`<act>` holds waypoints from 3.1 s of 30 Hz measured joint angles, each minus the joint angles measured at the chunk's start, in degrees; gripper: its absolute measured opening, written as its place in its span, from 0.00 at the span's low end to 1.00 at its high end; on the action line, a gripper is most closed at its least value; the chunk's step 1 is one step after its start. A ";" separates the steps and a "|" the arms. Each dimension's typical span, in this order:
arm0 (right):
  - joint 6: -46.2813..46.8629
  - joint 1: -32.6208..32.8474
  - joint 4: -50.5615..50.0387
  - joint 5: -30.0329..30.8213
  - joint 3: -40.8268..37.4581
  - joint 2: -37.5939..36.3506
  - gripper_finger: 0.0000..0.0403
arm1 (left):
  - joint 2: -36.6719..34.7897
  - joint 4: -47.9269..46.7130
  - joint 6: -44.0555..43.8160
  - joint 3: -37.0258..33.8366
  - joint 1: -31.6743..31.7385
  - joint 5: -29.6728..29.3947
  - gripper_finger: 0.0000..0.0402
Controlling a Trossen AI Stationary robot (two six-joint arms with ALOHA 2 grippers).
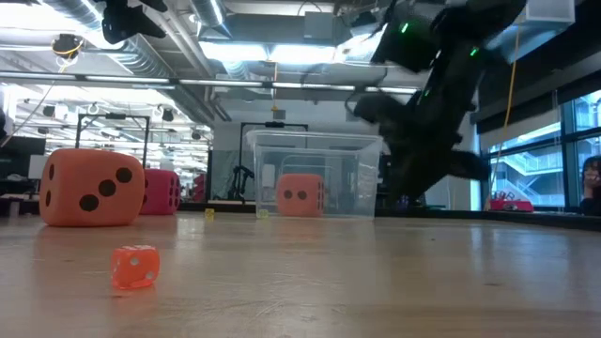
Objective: Pick & Place Dice
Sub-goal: Put the small blue dice into the transparent bin
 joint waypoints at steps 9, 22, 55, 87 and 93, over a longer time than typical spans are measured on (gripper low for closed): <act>7.13 4.82 0.06 7.04 0.09 -11.01 0.14 | 0.00 0.00 0.07 0.00 -0.01 0.00 0.52; -2.54 1.40 -3.62 23.07 0.17 -29.23 0.13 | 0.61 0.29 -0.57 0.00 0.00 -0.13 0.52; -30.29 -27.61 -27.42 5.37 42.48 4.62 0.13 | 2.84 7.45 2.60 0.00 -0.01 -0.02 0.52; -35.41 -28.51 -36.12 5.40 48.15 12.65 0.13 | 2.86 7.43 3.56 0.00 -0.01 -0.26 0.52; -35.57 -28.40 -36.11 5.39 48.15 12.65 0.13 | 2.99 7.43 3.61 0.00 0.00 -0.26 0.52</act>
